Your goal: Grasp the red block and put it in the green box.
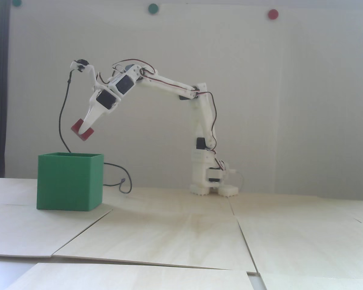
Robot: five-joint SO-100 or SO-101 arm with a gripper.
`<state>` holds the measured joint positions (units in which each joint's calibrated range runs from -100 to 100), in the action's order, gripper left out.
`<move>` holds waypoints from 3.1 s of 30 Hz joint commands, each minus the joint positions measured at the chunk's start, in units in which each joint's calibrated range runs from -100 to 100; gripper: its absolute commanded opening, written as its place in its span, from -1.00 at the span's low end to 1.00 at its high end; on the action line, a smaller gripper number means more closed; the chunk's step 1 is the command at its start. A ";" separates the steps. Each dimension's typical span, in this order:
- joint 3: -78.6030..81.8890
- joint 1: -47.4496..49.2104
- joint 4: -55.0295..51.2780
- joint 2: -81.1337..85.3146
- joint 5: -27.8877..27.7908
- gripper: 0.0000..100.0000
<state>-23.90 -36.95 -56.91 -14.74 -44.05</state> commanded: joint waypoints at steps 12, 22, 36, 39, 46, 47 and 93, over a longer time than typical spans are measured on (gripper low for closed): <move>-17.80 4.98 -9.96 -0.15 0.17 -0.95; -18.42 6.83 -9.87 -4.49 0.17 -0.95; -18.33 6.27 -5.57 -6.15 0.01 -0.95; -18.33 6.19 -5.57 -6.15 0.01 -0.92; -18.16 5.15 -5.57 -6.15 -0.19 -0.71; -18.07 5.15 -5.57 -6.15 -0.19 -0.71; 87.08 27.66 8.93 73.13 6.83 -0.96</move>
<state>38.05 -9.29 -61.31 45.04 -36.86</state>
